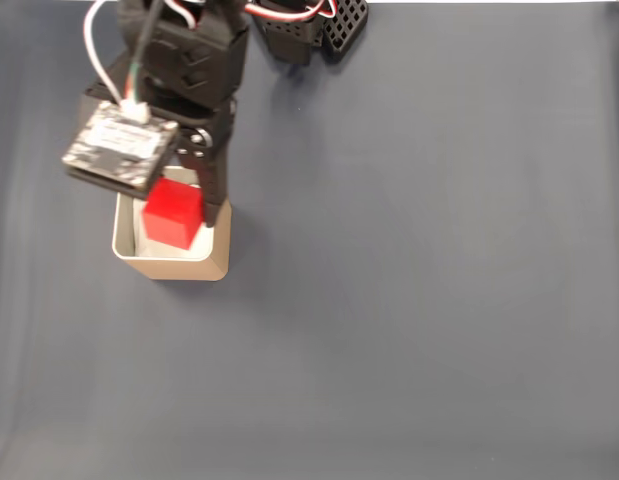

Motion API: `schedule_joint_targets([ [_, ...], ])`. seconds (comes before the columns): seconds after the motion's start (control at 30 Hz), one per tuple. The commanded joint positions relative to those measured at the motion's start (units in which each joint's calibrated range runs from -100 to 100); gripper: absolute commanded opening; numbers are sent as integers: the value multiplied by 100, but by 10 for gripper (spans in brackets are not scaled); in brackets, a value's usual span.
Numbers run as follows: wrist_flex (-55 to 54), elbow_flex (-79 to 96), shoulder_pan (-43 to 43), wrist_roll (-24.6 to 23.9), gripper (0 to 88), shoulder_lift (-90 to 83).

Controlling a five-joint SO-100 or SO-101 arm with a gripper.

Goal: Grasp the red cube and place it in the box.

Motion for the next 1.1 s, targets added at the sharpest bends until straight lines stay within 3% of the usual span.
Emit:
schedule_joint_targets([
  [0.0,-63,-337,231,-44,26,10],
  [1.07,-350,657,529,-59,27,-561],
])
